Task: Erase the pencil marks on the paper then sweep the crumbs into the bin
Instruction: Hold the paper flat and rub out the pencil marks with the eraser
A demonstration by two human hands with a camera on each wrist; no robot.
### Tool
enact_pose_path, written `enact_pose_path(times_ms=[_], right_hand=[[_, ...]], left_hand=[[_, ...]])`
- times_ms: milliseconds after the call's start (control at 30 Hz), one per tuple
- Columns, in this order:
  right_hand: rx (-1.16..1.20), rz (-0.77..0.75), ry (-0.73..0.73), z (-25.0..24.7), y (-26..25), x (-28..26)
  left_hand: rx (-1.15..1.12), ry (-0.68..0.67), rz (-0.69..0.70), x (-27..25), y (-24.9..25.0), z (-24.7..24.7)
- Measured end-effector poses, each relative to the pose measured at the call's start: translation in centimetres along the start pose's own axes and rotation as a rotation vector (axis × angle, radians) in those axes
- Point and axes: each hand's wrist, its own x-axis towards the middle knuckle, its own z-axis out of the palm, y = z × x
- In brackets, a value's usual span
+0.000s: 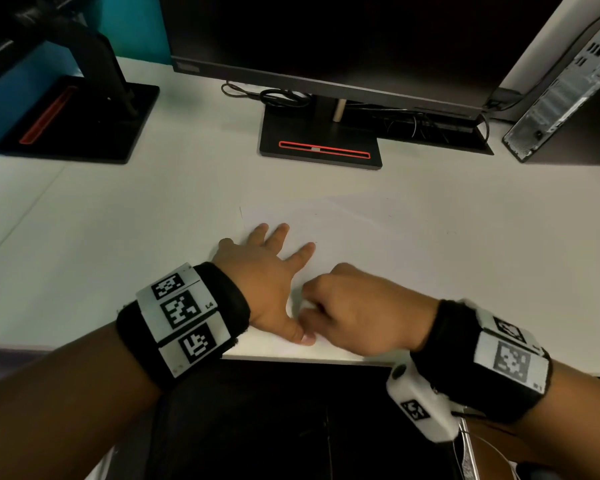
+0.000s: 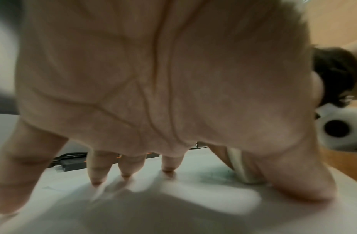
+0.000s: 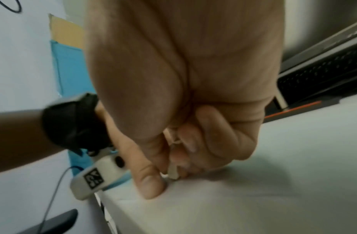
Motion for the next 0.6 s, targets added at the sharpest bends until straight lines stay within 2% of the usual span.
enact_pose_path(times_ms=[67,233,400,600], right_hand=[[0.015,0.001,-0.021,-0.3,0.3,0.2],[-0.003,0.122,0.06,-1.4,2.9,0.9],[0.057,0.067,-0.035,-0.6,1.2,0.4],[0.093,0.237,0.049,-1.7,3.7,0.2]], left_hand=[[0.003,-0.004,-0.007,0.0,0.0,0.0],[-0.011,-0.014,-0.04,0.0,0.3,0.2],[-0.017,-0.01,-0.048,-0.1,0.5,0.4],[-0.011,0.017,-0.047,-0.7,0.8,0.2]])
